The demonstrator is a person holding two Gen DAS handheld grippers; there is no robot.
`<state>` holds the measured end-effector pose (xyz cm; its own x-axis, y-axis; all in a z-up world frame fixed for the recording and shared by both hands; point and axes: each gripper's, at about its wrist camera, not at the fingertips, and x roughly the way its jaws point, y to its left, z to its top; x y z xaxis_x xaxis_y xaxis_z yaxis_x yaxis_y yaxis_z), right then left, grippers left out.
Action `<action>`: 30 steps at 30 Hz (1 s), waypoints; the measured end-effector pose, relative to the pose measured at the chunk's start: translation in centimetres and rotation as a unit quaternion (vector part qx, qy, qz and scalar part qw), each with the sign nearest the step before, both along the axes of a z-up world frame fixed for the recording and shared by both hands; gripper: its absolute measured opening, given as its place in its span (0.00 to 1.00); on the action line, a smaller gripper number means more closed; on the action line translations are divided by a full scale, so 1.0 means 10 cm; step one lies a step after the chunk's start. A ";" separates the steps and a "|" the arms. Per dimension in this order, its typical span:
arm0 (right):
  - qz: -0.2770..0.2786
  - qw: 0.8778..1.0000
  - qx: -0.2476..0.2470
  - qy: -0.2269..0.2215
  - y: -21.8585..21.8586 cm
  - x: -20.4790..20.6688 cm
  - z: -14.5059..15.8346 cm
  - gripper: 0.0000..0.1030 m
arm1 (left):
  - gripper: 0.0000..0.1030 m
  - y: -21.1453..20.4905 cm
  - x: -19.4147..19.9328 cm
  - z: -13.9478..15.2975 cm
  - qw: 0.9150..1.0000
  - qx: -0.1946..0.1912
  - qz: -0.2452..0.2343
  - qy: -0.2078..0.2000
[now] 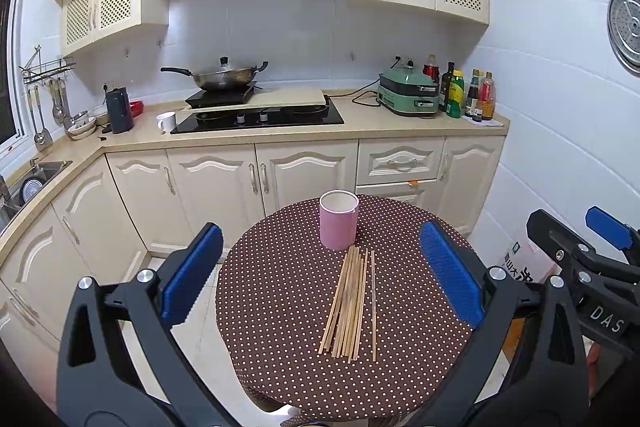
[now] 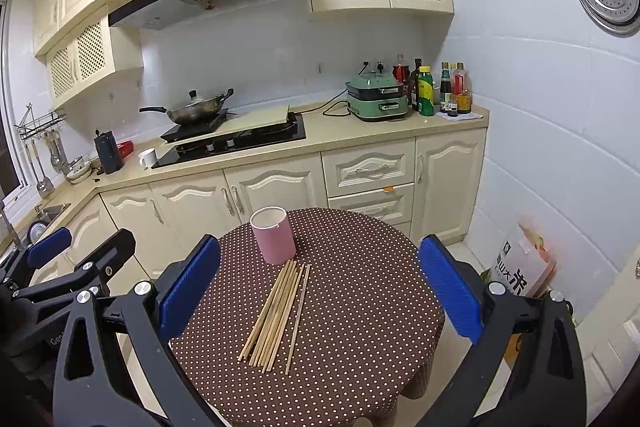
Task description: Organize utensils
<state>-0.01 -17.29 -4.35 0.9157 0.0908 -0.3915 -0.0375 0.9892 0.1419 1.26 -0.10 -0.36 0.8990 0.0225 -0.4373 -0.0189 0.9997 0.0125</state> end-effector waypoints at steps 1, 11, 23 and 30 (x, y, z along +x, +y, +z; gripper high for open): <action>0.000 1.000 0.000 0.000 0.01 -0.01 0.00 0.93 | 0.94 0.00 0.00 0.00 1.000 0.001 0.001 0.000; -0.006 1.000 -0.006 -0.004 0.05 -0.01 0.02 0.93 | 0.94 0.03 0.00 0.01 1.000 0.001 0.001 0.000; 0.000 1.000 -0.002 -0.001 0.08 0.01 0.03 0.93 | 0.94 0.09 -0.01 0.03 1.000 0.003 0.006 0.000; 0.002 1.000 0.002 0.000 0.09 0.03 0.04 0.93 | 0.94 0.10 -0.03 0.03 1.000 0.004 0.007 -0.002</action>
<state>0.24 -16.35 -3.98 0.9151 0.0955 -0.3918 -0.0409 0.9885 0.1453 0.98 0.89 -0.03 0.9000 0.0383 -0.4343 -0.0329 0.9993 0.0201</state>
